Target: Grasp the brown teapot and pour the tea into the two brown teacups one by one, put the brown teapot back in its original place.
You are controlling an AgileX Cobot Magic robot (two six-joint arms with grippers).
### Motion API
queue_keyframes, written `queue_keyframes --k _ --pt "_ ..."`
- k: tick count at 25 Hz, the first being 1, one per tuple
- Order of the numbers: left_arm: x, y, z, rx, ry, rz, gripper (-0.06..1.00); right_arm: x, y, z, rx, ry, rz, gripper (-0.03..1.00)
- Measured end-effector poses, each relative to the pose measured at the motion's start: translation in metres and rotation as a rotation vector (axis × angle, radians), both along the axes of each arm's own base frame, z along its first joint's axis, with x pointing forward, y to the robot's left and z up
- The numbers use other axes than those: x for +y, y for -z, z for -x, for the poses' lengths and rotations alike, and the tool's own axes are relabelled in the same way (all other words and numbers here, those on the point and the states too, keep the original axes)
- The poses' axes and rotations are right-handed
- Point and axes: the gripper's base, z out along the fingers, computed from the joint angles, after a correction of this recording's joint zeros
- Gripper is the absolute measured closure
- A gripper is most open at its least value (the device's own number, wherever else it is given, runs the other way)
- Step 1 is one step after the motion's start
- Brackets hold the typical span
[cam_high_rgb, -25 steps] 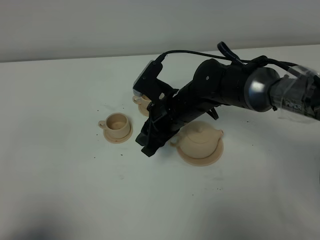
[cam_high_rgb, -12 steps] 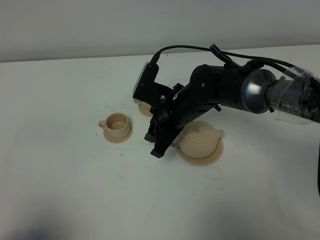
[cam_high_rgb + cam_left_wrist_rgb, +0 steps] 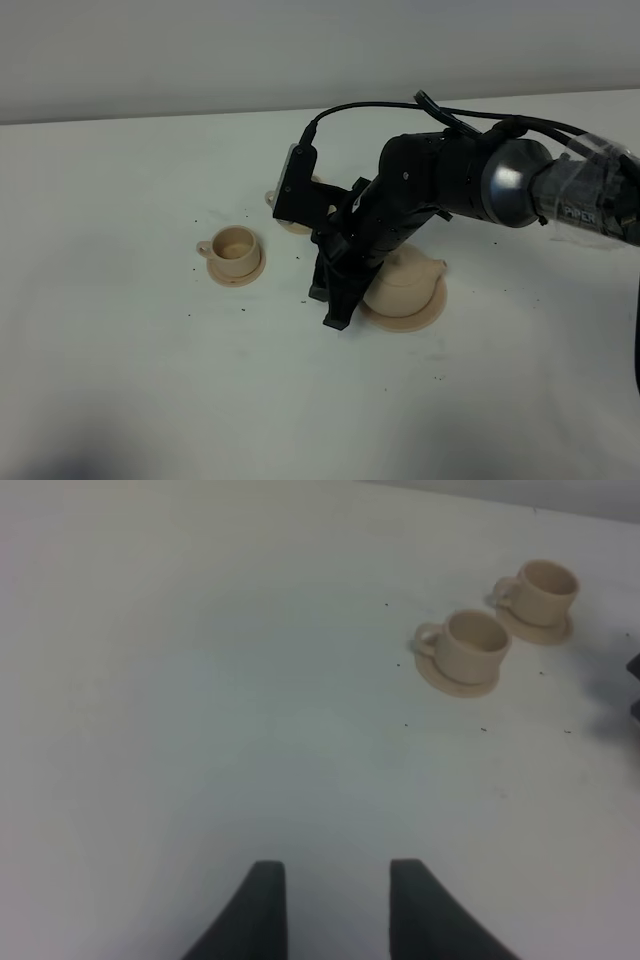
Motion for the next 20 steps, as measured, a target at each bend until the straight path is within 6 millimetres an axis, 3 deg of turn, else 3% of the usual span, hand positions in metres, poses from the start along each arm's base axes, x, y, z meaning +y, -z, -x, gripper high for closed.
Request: queue_keyframes --k 8,20 --pt "0.0 0.0 0.0 0.0 0.0 0.0 0.67 -0.002 0.001 -0.002 -0.044 -0.036 0.042 0.55" --pt "0.0 0.0 0.0 0.0 0.0 0.0 0.67 0.008 0.003 0.017 -0.026 -0.126 0.101 0.55"
